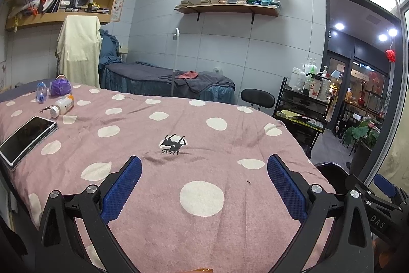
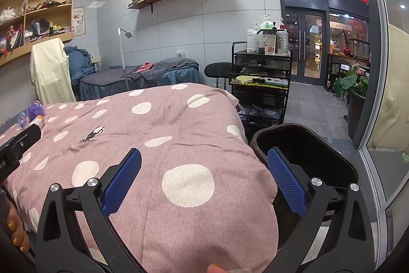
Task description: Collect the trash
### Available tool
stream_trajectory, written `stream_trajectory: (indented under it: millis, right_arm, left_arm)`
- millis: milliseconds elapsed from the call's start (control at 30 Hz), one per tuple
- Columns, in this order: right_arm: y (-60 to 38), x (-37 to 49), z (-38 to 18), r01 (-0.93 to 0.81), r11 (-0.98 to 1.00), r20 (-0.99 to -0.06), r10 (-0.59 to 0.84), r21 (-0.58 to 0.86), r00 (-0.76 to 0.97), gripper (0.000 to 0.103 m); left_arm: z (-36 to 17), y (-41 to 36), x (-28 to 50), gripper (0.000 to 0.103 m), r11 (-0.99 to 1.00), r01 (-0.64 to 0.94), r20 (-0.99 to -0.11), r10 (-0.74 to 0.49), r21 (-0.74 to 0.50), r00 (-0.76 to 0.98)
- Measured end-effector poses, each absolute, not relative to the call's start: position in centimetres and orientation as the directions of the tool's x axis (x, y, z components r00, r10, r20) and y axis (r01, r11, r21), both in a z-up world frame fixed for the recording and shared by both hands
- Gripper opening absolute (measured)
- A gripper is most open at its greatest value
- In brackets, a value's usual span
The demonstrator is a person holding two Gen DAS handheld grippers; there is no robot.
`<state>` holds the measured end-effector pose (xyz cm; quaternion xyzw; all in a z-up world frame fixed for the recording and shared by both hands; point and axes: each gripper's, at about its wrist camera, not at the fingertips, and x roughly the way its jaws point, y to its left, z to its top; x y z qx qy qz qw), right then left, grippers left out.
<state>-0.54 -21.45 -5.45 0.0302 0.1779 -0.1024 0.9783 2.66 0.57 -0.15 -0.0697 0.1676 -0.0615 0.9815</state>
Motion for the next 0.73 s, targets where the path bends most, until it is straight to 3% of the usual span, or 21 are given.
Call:
stream_trajectory:
  millis: [733]
  right_arm:
    - [-21.39, -0.17, -5.68, 0.216, 0.976, -0.370, -0.189, 0.033, 0.910, 0.097]
  left_arm:
    - [-0.13, 0.24, 2.78, 0.097, 0.982, 0.111, -0.338, -0.158, -0.154, 0.928]
